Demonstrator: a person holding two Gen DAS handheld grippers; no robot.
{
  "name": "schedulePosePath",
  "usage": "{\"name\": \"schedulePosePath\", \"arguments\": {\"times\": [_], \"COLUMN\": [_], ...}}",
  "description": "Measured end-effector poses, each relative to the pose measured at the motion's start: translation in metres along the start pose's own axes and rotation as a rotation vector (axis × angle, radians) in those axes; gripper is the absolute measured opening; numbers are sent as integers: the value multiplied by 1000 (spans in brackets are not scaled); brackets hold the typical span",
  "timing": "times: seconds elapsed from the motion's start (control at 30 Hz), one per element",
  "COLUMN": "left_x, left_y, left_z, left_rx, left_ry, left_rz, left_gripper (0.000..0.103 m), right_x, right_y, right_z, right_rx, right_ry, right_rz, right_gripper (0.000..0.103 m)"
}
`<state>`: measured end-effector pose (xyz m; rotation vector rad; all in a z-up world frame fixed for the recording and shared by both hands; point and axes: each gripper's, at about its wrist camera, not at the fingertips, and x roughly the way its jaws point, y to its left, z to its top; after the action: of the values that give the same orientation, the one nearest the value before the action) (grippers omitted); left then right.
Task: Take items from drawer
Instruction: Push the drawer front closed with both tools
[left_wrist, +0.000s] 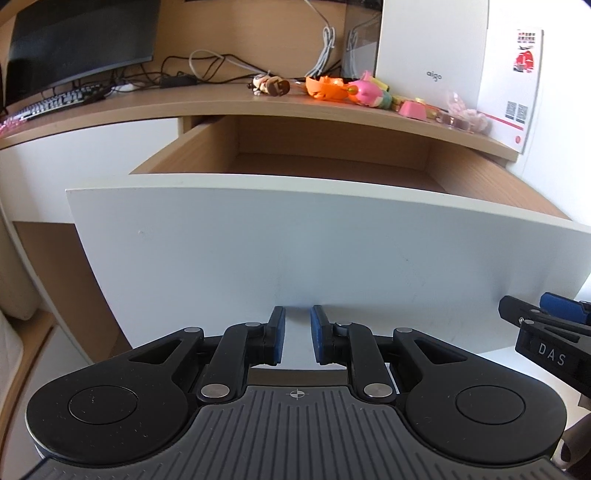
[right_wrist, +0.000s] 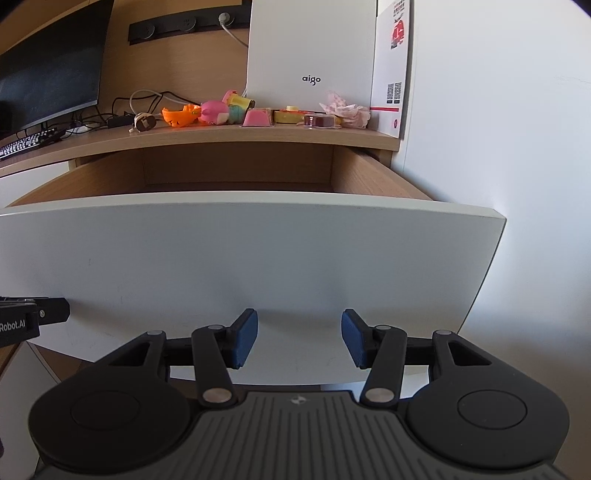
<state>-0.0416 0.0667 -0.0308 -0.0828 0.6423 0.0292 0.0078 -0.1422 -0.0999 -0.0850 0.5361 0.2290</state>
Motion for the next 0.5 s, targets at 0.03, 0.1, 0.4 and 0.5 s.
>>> {"name": "schedulePosePath", "arguments": {"times": [0.03, 0.1, 0.4, 0.5], "left_x": [4, 12, 48, 60], "left_y": [0, 2, 11, 15], "left_z": [3, 8, 46, 60], "left_rx": [0, 3, 5, 14], "left_ry": [-1, -3, -26, -42], "left_rz": [-2, -9, -27, -21], "left_gripper": [18, 18, 17, 17], "right_x": [4, 12, 60, 76], "right_y": [1, 3, 16, 19], "right_z": [2, 8, 33, 45], "right_rx": [-2, -6, -70, -61], "right_ry": [2, 8, 18, 19], "right_rz": [0, -1, -7, -16], "right_gripper": [50, 50, 50, 50]}}
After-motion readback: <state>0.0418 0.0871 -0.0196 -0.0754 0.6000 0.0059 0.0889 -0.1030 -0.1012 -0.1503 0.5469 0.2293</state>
